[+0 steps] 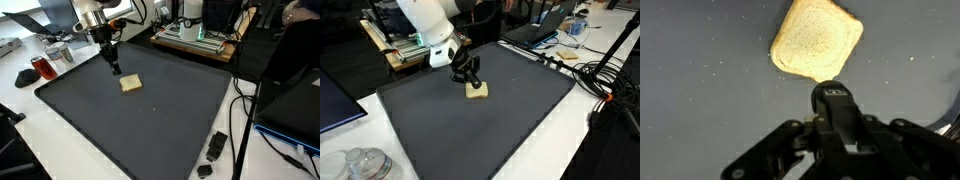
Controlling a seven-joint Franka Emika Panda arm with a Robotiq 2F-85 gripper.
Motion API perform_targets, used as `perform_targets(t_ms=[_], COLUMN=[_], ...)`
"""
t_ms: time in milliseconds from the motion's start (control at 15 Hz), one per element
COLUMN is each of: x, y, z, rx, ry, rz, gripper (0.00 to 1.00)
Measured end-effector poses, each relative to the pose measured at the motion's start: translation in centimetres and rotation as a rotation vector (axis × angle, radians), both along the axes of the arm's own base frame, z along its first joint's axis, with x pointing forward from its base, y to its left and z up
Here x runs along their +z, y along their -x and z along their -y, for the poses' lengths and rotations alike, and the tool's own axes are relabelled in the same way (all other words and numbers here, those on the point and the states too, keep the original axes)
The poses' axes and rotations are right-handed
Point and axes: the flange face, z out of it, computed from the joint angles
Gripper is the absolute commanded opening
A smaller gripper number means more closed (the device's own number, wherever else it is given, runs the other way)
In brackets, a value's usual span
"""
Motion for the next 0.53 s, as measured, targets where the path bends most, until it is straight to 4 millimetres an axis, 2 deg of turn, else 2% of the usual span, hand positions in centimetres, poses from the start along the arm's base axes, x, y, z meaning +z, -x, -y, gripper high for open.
perform_targets(t_ms=[67,533], x=[-0.06,-0.13], y=[-0.02,0.28], z=[-0.10,-0.06], rx=[0.000,-0.020], ry=[-0.002,0.003], rz=[0.000,0.020], gripper=[0.05,0.05])
